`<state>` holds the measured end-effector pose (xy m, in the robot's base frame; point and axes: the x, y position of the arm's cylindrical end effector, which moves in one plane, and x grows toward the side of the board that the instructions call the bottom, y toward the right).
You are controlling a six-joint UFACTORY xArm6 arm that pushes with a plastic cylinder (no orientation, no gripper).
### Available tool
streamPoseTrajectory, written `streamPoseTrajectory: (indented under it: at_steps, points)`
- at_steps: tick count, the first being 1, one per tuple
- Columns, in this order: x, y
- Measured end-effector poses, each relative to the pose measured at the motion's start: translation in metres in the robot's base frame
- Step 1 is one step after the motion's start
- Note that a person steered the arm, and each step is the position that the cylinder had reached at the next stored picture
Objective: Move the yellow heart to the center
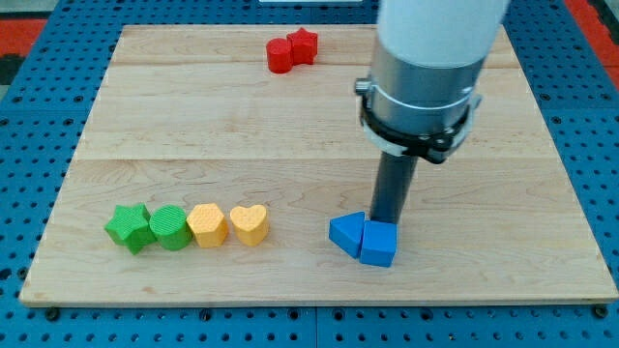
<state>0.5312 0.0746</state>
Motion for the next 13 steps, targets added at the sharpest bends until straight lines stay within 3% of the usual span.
streamPoseTrajectory:
  at_steps: [2,4,7,8,9,12,13]
  points:
    - [0.000,0.113]
    - [-0.032,0.108]
    - [-0.082,0.038]
    - [-0.078,-0.026]
    - [-0.049,-0.079]
    - [0.062,-0.127]
    - [0.022,-0.154]
